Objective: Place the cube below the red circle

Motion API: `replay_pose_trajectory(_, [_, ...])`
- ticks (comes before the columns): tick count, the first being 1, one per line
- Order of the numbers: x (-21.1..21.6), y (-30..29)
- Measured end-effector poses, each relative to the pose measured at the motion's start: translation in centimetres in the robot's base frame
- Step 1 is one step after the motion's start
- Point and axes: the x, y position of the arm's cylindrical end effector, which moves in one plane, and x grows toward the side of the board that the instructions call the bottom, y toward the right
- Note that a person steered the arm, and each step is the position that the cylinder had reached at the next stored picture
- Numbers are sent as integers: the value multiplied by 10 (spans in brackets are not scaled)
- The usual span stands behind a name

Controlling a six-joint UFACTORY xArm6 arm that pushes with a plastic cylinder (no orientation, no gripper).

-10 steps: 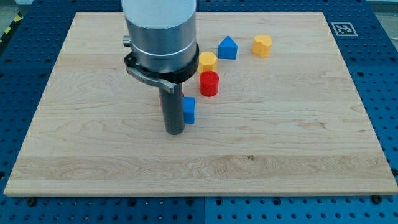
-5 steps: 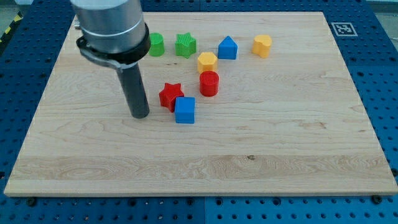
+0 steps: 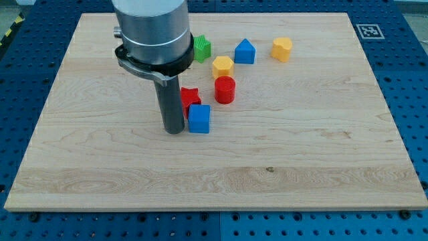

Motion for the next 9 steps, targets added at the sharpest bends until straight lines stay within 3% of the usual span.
replay_pose_trajectory(9, [-7, 48])
